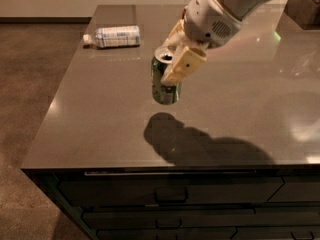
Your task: Move green can near blue plastic bottle
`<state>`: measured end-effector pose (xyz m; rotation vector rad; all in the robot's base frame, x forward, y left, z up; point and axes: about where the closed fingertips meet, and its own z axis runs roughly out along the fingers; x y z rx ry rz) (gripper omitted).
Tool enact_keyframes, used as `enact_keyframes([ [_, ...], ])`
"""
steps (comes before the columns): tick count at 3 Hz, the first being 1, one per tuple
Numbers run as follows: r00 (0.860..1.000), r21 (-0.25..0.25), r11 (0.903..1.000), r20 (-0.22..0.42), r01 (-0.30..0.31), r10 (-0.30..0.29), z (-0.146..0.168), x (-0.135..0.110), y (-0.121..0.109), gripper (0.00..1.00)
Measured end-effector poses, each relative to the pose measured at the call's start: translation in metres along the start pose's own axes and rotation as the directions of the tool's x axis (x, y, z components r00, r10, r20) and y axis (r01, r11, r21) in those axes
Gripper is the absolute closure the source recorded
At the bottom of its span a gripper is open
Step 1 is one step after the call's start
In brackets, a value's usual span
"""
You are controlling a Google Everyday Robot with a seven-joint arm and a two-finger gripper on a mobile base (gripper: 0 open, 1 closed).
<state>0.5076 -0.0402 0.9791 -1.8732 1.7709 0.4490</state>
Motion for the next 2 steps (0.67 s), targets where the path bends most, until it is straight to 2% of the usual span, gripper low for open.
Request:
enact_keyframes([
  [1, 0.999, 0.042, 0.9984, -0.012, -0.039, 0.04, 0.0082, -0.0219, -0.0356, 1.0],
  [2, 0.999, 0.042, 0.9984, -0.012, -0.039, 0.039, 0.0082, -0.0218, -0.0355, 1.0],
])
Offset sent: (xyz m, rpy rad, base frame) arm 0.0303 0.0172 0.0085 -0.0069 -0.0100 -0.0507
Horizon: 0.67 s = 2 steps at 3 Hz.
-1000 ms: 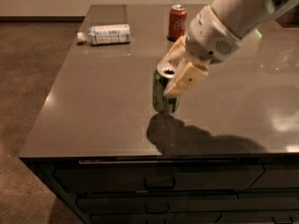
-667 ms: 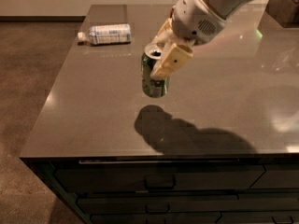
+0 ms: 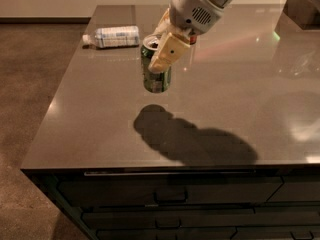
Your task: Move green can near blue plastic bottle
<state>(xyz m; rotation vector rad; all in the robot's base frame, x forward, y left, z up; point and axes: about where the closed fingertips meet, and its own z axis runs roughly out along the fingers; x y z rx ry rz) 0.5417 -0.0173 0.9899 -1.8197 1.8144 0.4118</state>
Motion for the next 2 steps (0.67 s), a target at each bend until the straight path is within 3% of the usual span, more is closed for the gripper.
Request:
enact_keyframes([
  [1, 0.999, 0.054, 0.9976, 0.011, -0.043, 0.042, 0.002, -0.002, -0.021, 1.0],
  [2, 0.997, 0.076, 0.9945, 0.025, -0.072, 0.07, 0.005, -0.002, -0.055, 1.0],
])
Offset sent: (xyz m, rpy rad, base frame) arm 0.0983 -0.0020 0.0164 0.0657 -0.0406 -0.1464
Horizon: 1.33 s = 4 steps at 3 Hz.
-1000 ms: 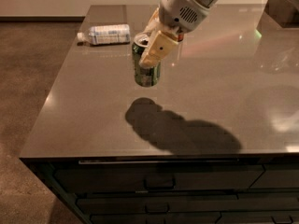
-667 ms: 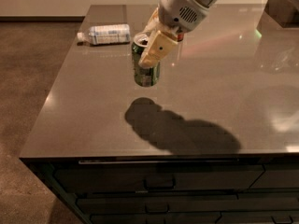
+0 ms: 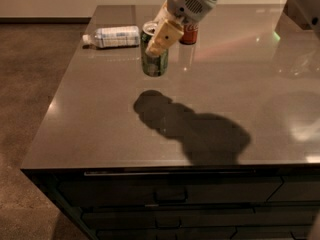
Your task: Move green can near blue plastic bottle
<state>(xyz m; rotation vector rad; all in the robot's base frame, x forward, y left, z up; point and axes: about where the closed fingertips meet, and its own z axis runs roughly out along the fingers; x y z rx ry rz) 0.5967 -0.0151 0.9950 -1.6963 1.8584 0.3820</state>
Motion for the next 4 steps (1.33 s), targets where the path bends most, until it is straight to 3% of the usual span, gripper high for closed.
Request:
enact_keyframes([
  [2, 0.996, -0.001, 0.9963, -0.023, -0.086, 0.086, 0.04, -0.009, -0.077, 1.0],
  [3, 0.992, 0.033, 0.9918, -0.029, -0.124, 0.125, 0.064, -0.017, -0.108, 1.0],
  [4, 0.986, 0.122, 0.9794, -0.018, -0.161, 0.164, 0.09, -0.035, -0.139, 1.0],
])
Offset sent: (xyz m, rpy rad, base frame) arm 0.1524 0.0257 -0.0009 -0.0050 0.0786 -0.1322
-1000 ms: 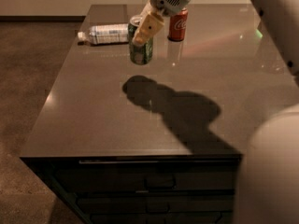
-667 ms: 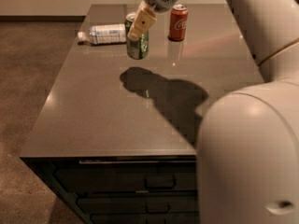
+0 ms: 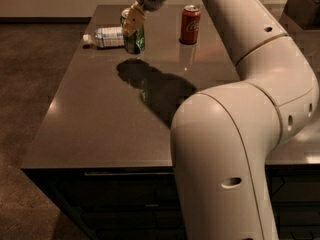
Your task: Move green can near blue plastic bottle
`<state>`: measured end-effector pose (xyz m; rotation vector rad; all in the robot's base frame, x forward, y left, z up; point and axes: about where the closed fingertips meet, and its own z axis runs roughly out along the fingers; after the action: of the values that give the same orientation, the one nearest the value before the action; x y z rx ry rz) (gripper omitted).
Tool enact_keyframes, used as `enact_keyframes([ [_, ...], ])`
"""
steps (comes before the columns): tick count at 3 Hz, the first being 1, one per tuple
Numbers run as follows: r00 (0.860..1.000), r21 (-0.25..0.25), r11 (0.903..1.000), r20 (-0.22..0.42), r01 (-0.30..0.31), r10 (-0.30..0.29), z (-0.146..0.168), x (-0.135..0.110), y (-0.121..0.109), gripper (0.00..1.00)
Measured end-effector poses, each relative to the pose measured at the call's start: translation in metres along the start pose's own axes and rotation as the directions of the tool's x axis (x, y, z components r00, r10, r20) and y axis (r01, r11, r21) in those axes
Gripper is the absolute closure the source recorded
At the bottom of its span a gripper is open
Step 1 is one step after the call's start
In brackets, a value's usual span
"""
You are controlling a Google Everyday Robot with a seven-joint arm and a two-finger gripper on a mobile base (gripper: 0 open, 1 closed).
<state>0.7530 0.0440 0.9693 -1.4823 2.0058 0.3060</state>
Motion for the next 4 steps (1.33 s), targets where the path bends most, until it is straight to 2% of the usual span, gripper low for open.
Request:
enact_keyframes([
  [1, 0.998, 0.051, 0.9966, 0.007, -0.065, 0.064, 0.026, -0.009, -0.011, 1.0],
  [2, 0.993, 0.1, 0.9879, -0.005, -0.119, 0.12, 0.043, -0.013, -0.021, 1.0],
  [3, 0.983, 0.122, 0.9766, -0.032, -0.178, 0.183, 0.052, -0.012, -0.026, 0.82],
  [4, 0.968, 0.119, 0.9643, -0.058, -0.237, 0.245, 0.053, -0.006, -0.027, 0.59],
])
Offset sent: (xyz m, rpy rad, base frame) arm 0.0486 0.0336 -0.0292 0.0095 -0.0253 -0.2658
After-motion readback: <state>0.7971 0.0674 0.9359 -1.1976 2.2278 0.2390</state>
